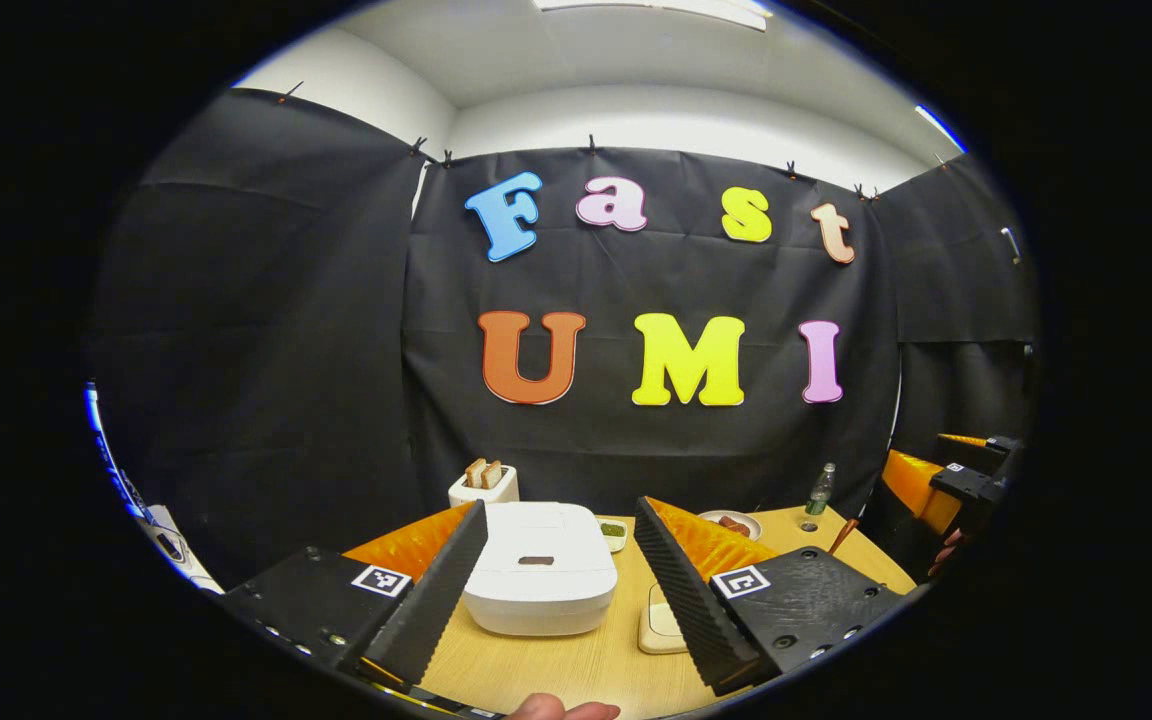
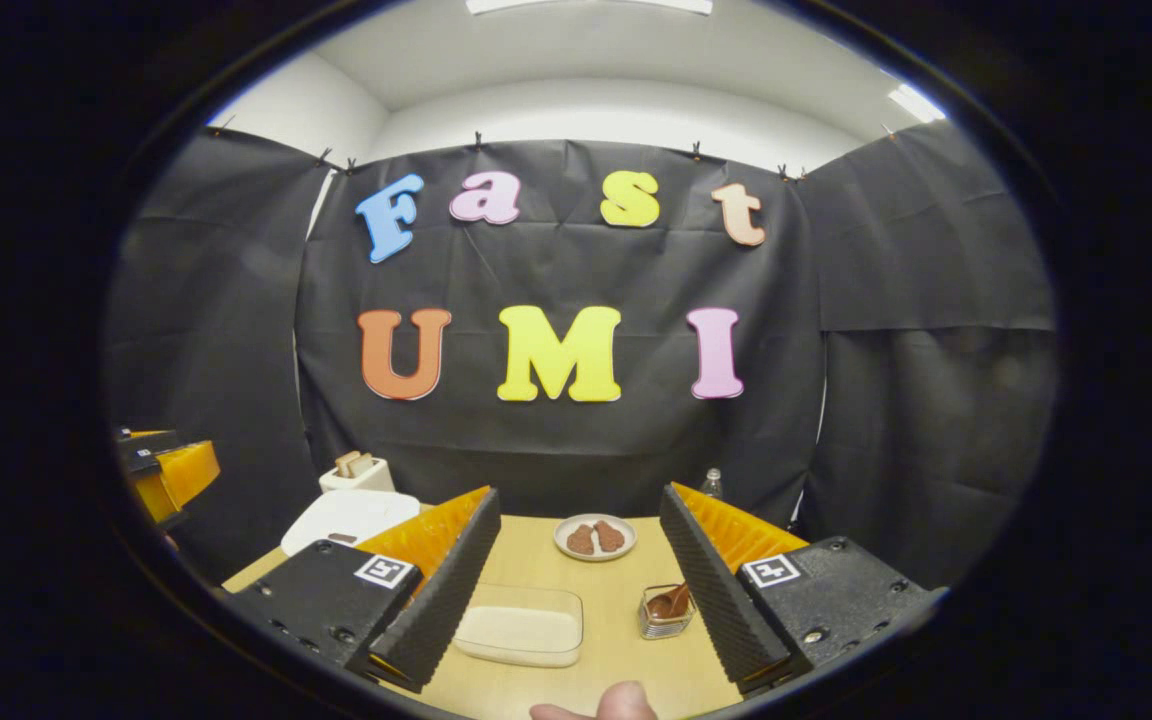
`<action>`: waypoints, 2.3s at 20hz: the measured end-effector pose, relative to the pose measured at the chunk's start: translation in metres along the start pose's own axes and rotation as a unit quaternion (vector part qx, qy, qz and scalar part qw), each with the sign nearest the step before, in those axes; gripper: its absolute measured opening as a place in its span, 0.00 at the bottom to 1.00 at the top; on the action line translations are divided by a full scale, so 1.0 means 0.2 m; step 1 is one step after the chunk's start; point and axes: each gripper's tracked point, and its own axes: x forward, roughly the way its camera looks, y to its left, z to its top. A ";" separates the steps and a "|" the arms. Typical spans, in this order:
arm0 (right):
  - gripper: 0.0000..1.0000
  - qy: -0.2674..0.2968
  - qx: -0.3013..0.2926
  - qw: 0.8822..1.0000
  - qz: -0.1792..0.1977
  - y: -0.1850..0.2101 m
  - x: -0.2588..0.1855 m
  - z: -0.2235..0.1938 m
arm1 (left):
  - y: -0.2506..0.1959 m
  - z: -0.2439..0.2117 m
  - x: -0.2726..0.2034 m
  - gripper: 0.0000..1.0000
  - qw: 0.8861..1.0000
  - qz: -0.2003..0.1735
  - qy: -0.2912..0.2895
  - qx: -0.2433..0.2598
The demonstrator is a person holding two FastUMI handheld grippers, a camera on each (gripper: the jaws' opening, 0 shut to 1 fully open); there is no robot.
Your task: Close the left gripper, press the button to open the rice cooker; take a wooden spoon from the chopstick holder with the right hand, scoop a spoonful of rice and pour it into the rice cooker, then put the wooden spoon back into the chopstick holder.
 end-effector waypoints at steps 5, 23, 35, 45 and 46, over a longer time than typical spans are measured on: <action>1.00 -0.002 -0.005 1.000 0.001 -0.01 0.04 0.00 | -0.02 -0.03 0.04 0.94 1.000 -0.004 0.013 0.002; 1.00 0.031 0.003 0.999 -0.020 -0.44 0.39 -0.20 | -0.10 -0.41 0.53 0.00 0.979 -0.032 0.203 -0.006; 1.00 0.085 0.001 0.996 -0.012 -0.64 0.68 -0.41 | 0.08 -0.78 0.93 0.00 0.945 -0.029 0.312 -0.097; 1.00 0.107 -0.002 0.994 -0.011 -0.66 0.78 -0.49 | 0.16 -1.02 1.06 0.00 0.930 -0.002 0.352 -0.105; 1.00 0.111 0.000 0.994 -0.008 -0.66 0.78 -0.49 | 0.18 -1.03 1.06 0.00 0.930 0.001 0.352 -0.105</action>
